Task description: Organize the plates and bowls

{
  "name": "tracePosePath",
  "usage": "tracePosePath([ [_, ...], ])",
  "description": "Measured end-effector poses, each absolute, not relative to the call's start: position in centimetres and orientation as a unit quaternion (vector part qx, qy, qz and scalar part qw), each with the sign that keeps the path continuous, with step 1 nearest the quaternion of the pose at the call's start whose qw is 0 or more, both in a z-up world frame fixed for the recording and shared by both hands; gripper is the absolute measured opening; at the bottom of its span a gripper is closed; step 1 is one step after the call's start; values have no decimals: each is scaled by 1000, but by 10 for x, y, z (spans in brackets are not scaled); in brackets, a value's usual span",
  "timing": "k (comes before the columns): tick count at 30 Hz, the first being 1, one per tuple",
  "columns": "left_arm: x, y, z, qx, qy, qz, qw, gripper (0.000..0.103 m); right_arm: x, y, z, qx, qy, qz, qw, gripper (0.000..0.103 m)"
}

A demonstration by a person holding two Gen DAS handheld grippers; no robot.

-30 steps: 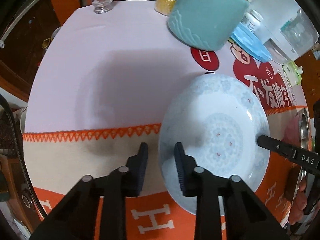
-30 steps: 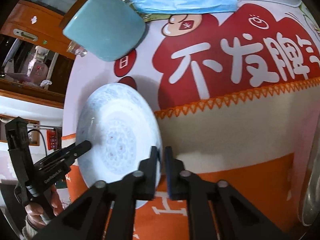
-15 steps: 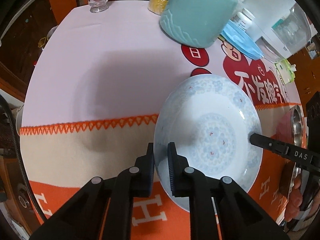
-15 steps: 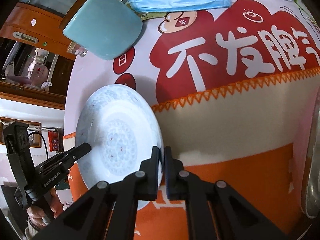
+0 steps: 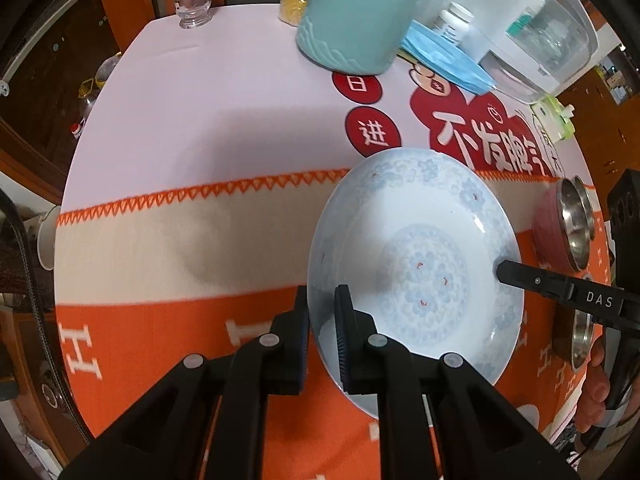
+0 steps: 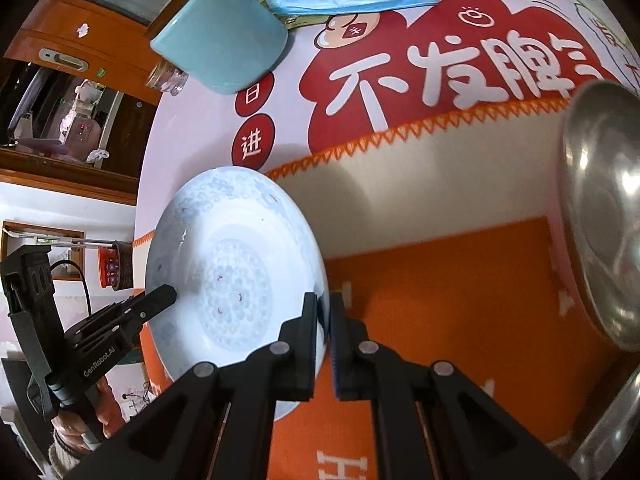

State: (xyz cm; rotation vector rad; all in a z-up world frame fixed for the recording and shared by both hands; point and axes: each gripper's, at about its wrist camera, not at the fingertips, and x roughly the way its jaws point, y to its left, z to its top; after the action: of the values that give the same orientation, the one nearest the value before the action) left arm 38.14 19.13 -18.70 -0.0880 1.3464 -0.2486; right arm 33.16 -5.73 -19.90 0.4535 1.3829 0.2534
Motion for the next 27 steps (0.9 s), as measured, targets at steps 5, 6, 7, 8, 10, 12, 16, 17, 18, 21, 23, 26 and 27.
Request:
tracePosePath([
  [5,351,186,-167,-45,619,-116,776,9,308,-65,-182,200,625,123,744,5],
  [6,345,184,-162,-46,618,-117,776,9,303,-67,-179,199,624,125,745,5],
  [7,337,183,-158,-47,617,-117,776,9,296,-69,-174,197,622,127,747,5],
  [8,328,180,-152,-47,616,-118,777,9,290,-71,-170,195,621,129,748,5],
  [10,313,174,-145,-48,616,-116,778,10,275,-78,-162,192,618,134,750,5],
  [12,294,168,-137,-49,615,-116,778,10,258,-83,-156,188,616,138,752,5],
  [16,255,153,-127,-50,617,-115,777,10,223,-97,-149,187,618,148,749,5],
  [17,247,150,-126,-49,617,-115,777,10,212,-101,-148,187,619,150,748,5],
  [18,238,145,-124,-49,616,-114,778,10,206,-104,-147,186,619,151,748,5],
  [21,208,132,-121,-43,614,-113,780,10,178,-114,-145,180,621,153,747,5],
  [23,187,123,-121,-40,613,-114,780,10,161,-122,-146,181,623,154,745,5],
  [26,157,112,-127,-43,616,-116,778,10,137,-136,-149,181,627,155,742,5],
  [27,148,109,-129,-43,617,-116,777,10,129,-139,-150,177,628,155,742,5],
])
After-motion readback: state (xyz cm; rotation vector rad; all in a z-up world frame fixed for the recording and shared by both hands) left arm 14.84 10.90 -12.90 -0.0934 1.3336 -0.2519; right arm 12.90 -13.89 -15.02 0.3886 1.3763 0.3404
